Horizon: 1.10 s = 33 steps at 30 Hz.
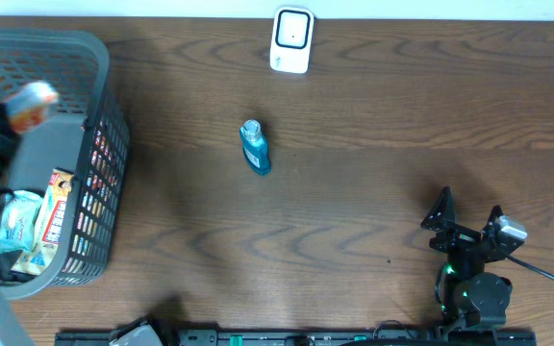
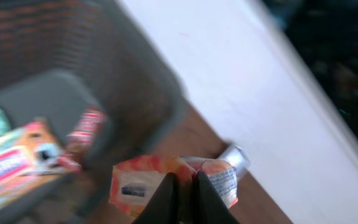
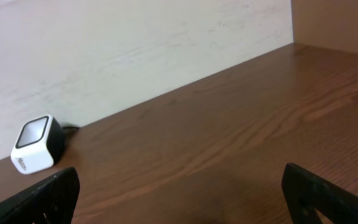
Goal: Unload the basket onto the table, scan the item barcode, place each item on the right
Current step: 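Move the orange box with the left gripper toward the scanner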
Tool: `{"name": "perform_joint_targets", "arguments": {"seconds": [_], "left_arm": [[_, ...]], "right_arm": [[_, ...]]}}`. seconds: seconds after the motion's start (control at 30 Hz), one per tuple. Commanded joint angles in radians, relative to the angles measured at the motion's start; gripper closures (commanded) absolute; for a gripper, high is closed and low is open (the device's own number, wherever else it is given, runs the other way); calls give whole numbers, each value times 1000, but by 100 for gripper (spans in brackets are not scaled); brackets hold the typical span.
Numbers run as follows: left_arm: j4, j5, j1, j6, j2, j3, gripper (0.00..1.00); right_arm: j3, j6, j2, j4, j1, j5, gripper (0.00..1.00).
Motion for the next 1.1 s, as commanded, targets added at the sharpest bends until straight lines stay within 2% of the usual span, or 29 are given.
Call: {"name": "perform_joint_targets", "arguments": {"seconds": [0.0,0.17,0.33,0.47,0.67,0.93,1.07], "left_arm": [[16,69,-146,-58,-36,12,93],[17,67,-420,-58,-11,6,93],[17,-23,-676,-58,71,-6,93],[18,-150,-890,-58,183,-6,93],[48,-238,-1143,-58,417,-6,93],[149,-364,-1313,-58,735,-6,93],[180,-374,-1345,-58,843,-6,93]], "right_arm": [[-1,3,-5,-4,-4,2,1],[-1,3,-5,-4,-4,2,1],[-1,3,-5,-4,-4,2,1],[-1,3,-5,-4,-4,2,1],[-1,3,-5,-4,-4,2,1],[-1,3,-5,-4,-4,2,1],[-1,3,-5,-4,-4,2,1]]}}
